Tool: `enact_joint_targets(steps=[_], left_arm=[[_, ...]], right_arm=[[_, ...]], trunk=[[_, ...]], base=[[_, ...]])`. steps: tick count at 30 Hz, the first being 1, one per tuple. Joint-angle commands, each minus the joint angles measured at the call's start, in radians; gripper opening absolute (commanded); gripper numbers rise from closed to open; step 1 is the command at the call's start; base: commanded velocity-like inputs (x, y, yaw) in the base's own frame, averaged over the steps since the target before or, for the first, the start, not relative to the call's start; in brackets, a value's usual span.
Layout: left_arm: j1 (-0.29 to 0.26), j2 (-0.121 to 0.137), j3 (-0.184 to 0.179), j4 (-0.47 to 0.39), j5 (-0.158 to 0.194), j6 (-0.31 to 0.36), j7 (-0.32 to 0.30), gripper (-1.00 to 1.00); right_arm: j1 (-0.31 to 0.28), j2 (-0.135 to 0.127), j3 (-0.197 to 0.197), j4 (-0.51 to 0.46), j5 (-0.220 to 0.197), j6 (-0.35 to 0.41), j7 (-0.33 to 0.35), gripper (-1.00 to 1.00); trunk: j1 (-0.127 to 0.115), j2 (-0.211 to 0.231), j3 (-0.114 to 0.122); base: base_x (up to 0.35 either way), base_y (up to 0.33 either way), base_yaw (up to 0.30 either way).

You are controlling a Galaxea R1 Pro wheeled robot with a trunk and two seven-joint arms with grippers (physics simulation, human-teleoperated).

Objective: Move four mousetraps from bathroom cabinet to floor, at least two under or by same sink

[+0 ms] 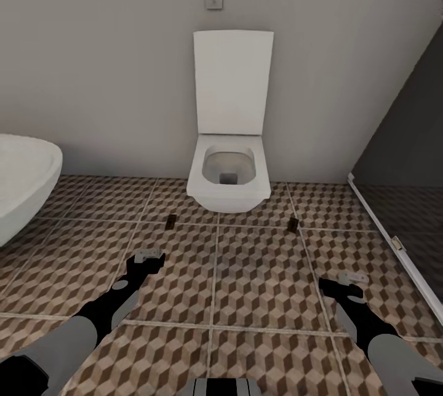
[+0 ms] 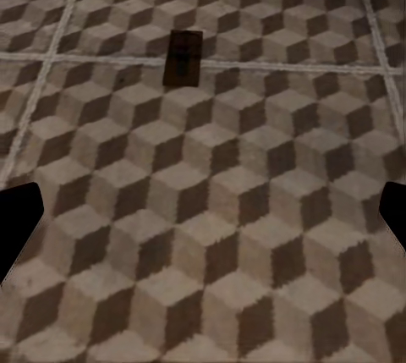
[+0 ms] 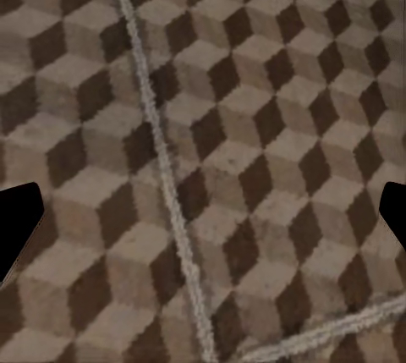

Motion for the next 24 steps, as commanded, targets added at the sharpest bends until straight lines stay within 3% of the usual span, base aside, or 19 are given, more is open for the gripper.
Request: enact_joint_targets(steps=[1, 24], left_arm=[[-0.001, 0.001, -0.009, -0.001, 0.005, -0.003, 0.007, 1.00], [-0.001, 0.001, -0.010, 0.007, 0.008, -0.003, 0.007, 1.00]], right_arm=[[0.000, 0.000, -0.001, 0.000, -0.004, -0.001, -0.001, 1.00], [0.000, 0.001, 0.003, 0.000, -0.004, -0.002, 0.003, 1.00]], trunk=[[-0.001, 0.000, 0.003], [-0.011, 0.005, 0.092]], base=[[0.000, 0.000, 0.000], [0.000, 0.000, 0.000]])
